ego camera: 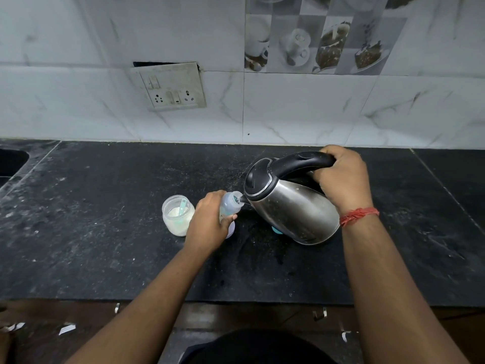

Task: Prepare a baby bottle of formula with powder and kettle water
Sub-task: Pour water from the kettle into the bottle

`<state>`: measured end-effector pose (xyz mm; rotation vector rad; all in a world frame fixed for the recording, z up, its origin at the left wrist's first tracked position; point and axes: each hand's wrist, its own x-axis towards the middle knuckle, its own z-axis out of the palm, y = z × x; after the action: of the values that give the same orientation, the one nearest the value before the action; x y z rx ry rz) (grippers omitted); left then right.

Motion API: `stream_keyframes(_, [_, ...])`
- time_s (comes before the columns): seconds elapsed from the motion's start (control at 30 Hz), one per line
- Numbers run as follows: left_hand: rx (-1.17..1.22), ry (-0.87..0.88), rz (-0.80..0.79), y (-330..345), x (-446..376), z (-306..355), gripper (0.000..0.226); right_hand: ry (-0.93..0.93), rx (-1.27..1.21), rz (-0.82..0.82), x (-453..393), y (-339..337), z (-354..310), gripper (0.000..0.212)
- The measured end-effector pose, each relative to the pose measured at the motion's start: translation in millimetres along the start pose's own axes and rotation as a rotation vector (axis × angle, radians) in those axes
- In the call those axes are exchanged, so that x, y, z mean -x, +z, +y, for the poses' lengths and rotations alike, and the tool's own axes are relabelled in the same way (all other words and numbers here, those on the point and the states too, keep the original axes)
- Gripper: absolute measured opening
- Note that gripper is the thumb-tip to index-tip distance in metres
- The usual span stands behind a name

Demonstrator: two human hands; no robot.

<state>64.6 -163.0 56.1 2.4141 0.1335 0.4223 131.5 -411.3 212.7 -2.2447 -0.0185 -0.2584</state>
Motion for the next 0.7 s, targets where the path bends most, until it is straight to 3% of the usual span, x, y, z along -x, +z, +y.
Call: stream_keyframes(0.7, [-0.011, -0.015, 0.139, 9.3, -1.0, 2.8, 0.052, -0.010, 0.005, 0.003, -7.1, 0.4, 2.8, 0.025])
